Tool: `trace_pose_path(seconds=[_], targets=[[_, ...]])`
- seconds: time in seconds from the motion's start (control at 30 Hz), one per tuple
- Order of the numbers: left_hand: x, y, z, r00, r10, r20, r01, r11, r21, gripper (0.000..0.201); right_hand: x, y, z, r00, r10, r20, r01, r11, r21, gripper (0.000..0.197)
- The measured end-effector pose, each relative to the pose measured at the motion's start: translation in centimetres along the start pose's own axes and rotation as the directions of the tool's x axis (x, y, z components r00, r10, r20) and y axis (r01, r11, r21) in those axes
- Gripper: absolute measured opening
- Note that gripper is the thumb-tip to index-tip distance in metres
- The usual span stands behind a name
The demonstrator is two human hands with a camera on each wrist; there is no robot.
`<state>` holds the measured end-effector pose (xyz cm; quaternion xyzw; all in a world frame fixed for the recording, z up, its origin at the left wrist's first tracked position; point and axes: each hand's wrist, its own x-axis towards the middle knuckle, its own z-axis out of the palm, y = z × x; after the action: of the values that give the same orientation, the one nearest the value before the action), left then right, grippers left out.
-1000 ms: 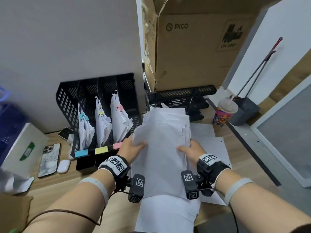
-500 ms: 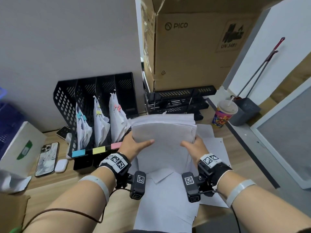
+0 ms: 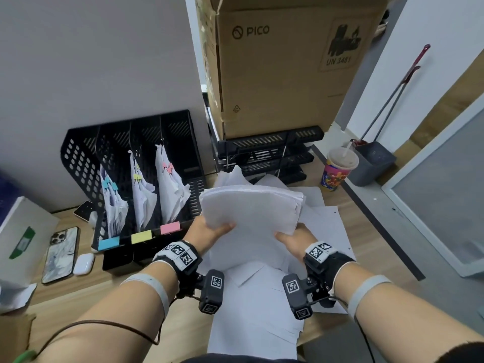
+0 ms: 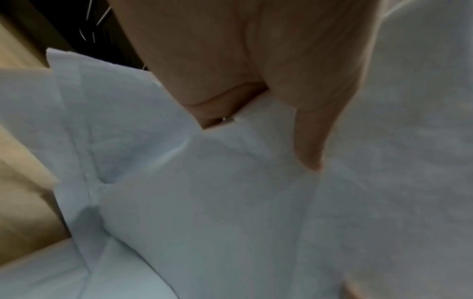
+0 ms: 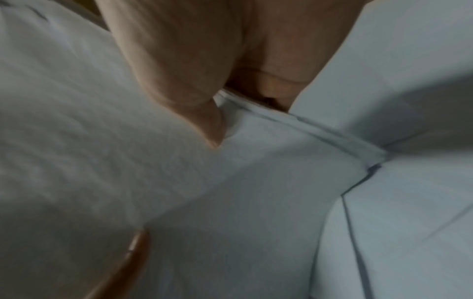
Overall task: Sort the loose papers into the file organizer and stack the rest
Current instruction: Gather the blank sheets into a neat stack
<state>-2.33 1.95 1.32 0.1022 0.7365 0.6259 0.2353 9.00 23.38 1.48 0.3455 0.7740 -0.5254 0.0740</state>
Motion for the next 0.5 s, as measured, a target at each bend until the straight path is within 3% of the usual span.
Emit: trace_pose_path(seconds=[0.07, 0.13, 0.27, 0.37, 0.5], targets=[[0.3, -0.5, 0.2, 1.0, -0.02, 0.016, 0.02, 0.999, 0.027, 0.024, -0.1, -0.7, -0.9, 0.995, -0.079, -0.054, 0.079, 0.997, -0.005, 0.023], [0.6, -1.1, 0.8, 0.99, -0.132, 0.058, 0.127, 0.988, 0.089, 0.023, 0.3, -1.2, -2.4, 0.986, -0.121, -0.114, 0.123, 0.992, 0.006, 0.026], [0.4, -4.3, 2.6, 0.893, -0.405, 0.197, 0.323, 0.881, 0.346, 0.036, 1.8, 0.0, -6.3, 0.98, -0.075, -0.187, 0.059, 0.994, -0.091, 0.031], [-0.5, -7.6, 3.9, 0.837, -0.482, 0.257, 0.251, 0.756, 0.604, 0.045, 2.7, 2.5, -8.4, 0.981, 0.054, -0.185, -0.083, 0.985, -0.153, 0.034], [-0.6, -9.4, 5.3, 0.866, -0.451, 0.218, 0.214, 0.727, 0.652, 0.044, 3.7, 4.8, -10.5, 0.961, 0.218, -0.168, -0.254, 0.937, -0.241, 0.034]])
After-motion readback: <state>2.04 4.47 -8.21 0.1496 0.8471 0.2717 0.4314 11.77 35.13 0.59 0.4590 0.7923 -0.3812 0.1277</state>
